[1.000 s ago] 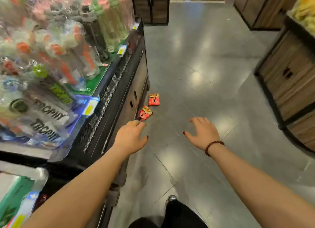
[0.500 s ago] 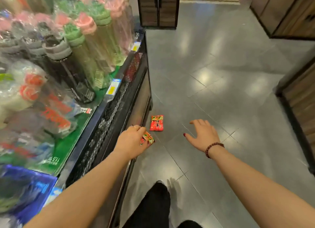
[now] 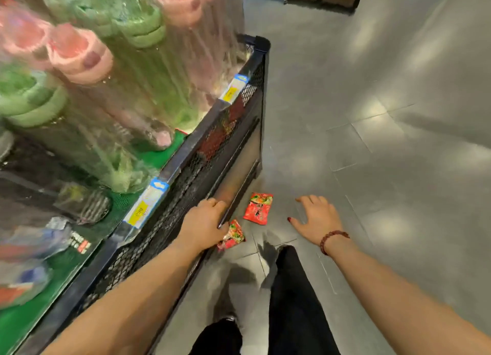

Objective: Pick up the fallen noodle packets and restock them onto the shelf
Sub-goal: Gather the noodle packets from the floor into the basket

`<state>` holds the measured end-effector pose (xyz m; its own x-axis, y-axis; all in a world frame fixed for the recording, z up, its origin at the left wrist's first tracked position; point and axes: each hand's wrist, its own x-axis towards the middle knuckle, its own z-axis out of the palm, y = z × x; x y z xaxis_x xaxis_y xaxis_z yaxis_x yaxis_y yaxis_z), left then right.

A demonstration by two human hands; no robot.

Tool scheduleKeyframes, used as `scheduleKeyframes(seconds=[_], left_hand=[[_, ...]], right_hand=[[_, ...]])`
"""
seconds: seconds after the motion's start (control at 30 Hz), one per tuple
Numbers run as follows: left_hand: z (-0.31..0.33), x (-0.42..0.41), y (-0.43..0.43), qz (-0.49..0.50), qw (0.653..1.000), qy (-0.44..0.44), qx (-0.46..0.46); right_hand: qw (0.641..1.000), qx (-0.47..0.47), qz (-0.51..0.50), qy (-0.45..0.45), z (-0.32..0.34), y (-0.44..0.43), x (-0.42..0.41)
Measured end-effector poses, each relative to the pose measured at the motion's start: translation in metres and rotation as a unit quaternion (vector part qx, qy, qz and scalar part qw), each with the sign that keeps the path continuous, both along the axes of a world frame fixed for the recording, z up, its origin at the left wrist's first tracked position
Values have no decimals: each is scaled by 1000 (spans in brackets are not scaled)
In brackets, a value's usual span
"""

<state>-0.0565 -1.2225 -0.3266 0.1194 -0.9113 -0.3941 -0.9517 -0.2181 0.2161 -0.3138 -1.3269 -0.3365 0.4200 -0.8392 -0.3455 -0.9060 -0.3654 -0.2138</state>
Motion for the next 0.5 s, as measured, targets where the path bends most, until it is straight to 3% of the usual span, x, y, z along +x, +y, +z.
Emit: scheduleKeyframes(seconds=[0.13, 0.27, 0.5], left_hand=[[-41, -4, -43, 107, 993, 12, 42], [-93, -4, -74, 197, 977, 25, 76], [-233, -10, -92, 295, 947, 75, 107]], right_hand=[[998, 61, 14, -15, -36, -78, 8], [986, 148, -41, -59, -88, -130, 22], [973, 189, -109, -77, -233, -174, 49]])
